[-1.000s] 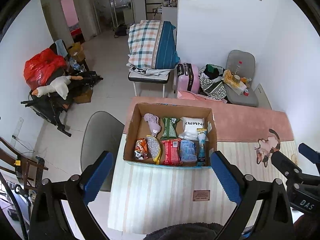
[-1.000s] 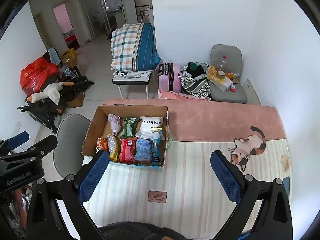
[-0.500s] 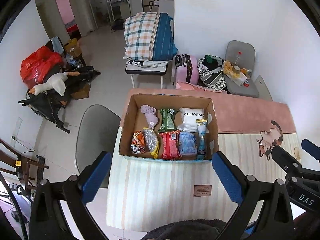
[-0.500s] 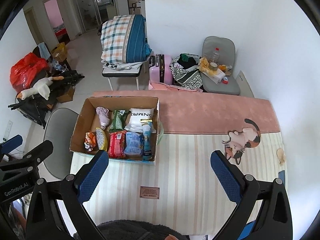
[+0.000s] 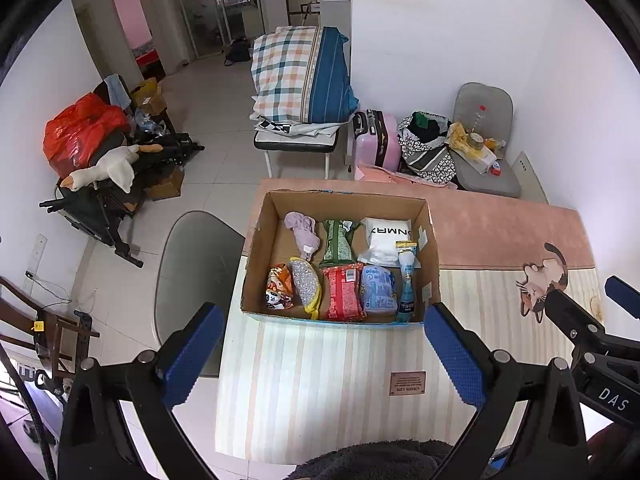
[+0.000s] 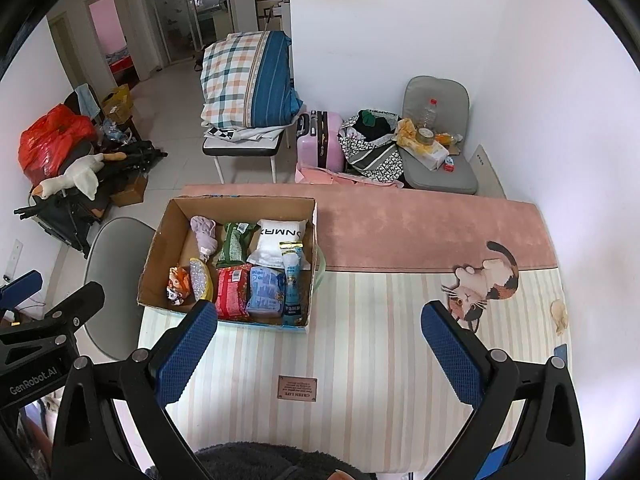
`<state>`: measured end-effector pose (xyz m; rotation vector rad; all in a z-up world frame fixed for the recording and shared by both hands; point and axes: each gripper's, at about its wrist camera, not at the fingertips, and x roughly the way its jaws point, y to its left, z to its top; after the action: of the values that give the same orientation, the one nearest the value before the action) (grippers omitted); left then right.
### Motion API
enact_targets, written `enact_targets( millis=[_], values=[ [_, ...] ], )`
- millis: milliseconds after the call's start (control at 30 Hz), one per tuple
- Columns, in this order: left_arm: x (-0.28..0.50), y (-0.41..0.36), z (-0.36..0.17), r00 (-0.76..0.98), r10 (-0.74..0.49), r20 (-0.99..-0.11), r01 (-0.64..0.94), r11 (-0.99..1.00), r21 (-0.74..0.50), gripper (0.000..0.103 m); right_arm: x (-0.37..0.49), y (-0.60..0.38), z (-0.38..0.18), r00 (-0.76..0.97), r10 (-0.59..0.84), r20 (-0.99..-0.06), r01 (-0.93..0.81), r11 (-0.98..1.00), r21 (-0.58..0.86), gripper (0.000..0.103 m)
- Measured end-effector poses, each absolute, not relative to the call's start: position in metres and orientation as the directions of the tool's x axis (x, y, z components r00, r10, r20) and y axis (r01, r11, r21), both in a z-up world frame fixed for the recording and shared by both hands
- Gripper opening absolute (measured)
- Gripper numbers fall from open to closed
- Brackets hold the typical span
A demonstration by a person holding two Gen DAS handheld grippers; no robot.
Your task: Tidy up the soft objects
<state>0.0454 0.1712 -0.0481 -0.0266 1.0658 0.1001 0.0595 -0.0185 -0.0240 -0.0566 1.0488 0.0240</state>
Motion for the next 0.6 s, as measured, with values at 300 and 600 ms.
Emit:
enact_targets(
  millis=[300,600],
  values=[
    [0.045,0.175,-0.051,0.473,0.074,-0.878,-0.098,0.995,0.031,0.103,0.061,-0.018,-0.025,0.496,-0.008,-0.868,-0.055,0.998,-0.041,0.103],
    [0.045,0.182,-0.052,0.484,0.082,-0.871,-0.114,0.993,0.030,0.103,0.057,-0.015,-0.022,0.509,-0.009,-0.861,-0.054,0.998,-0.042,0.103]
  ],
)
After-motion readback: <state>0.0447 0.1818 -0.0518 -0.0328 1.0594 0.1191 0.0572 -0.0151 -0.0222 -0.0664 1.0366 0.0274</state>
